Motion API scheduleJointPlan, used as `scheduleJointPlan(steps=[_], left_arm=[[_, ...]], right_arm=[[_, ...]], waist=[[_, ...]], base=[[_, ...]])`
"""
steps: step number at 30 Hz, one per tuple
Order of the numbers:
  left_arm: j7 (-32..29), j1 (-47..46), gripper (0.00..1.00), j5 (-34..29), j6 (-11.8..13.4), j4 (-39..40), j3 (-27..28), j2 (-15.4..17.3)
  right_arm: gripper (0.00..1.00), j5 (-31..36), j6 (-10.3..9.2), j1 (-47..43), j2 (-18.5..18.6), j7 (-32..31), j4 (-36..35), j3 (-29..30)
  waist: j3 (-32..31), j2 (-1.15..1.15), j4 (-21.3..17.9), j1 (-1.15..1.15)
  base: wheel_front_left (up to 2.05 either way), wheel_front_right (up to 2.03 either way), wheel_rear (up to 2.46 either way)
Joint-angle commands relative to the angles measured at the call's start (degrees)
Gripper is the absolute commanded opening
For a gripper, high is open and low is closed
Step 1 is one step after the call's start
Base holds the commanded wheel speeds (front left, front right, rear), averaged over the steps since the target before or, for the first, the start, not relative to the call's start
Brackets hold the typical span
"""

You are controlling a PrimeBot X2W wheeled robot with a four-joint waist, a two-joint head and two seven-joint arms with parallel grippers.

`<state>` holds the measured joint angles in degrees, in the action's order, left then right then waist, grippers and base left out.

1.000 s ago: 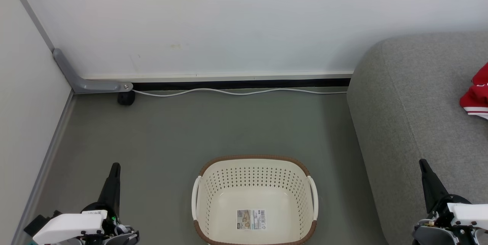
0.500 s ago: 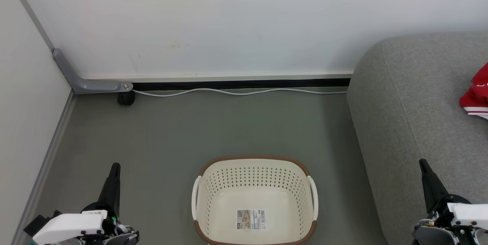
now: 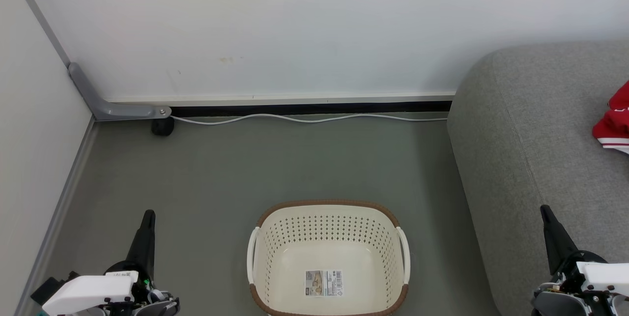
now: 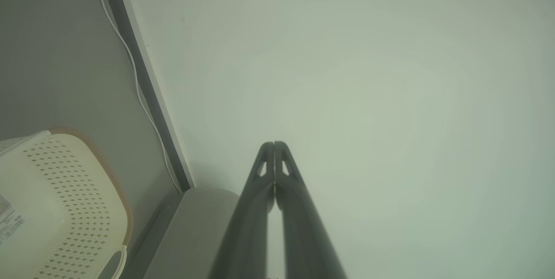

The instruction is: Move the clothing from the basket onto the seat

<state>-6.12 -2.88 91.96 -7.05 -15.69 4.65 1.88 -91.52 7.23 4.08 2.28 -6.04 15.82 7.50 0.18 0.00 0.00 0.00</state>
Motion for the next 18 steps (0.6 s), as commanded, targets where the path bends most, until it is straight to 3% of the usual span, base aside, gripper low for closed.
scheduleJointPlan(steps=[1,18], left_arm=[[-0.4,-3.3,0.0,0.2,-0.4,1.6,1.9,1.0],[-0.4,-3.3,0.0,0.2,-0.4,1.6,1.9,1.0]], right_arm=[[0.0,-0.6,0.25,2.1,0.6,-0.4,-1.8,-1.0],[0.0,-0.6,0.25,2.1,0.6,-0.4,-1.8,-1.0]], waist=[[0.0,0.0,0.0,0.0],[0.0,0.0,0.0,0.0]], base=[[0.0,0.0,0.0],[0.0,0.0,0.0]])
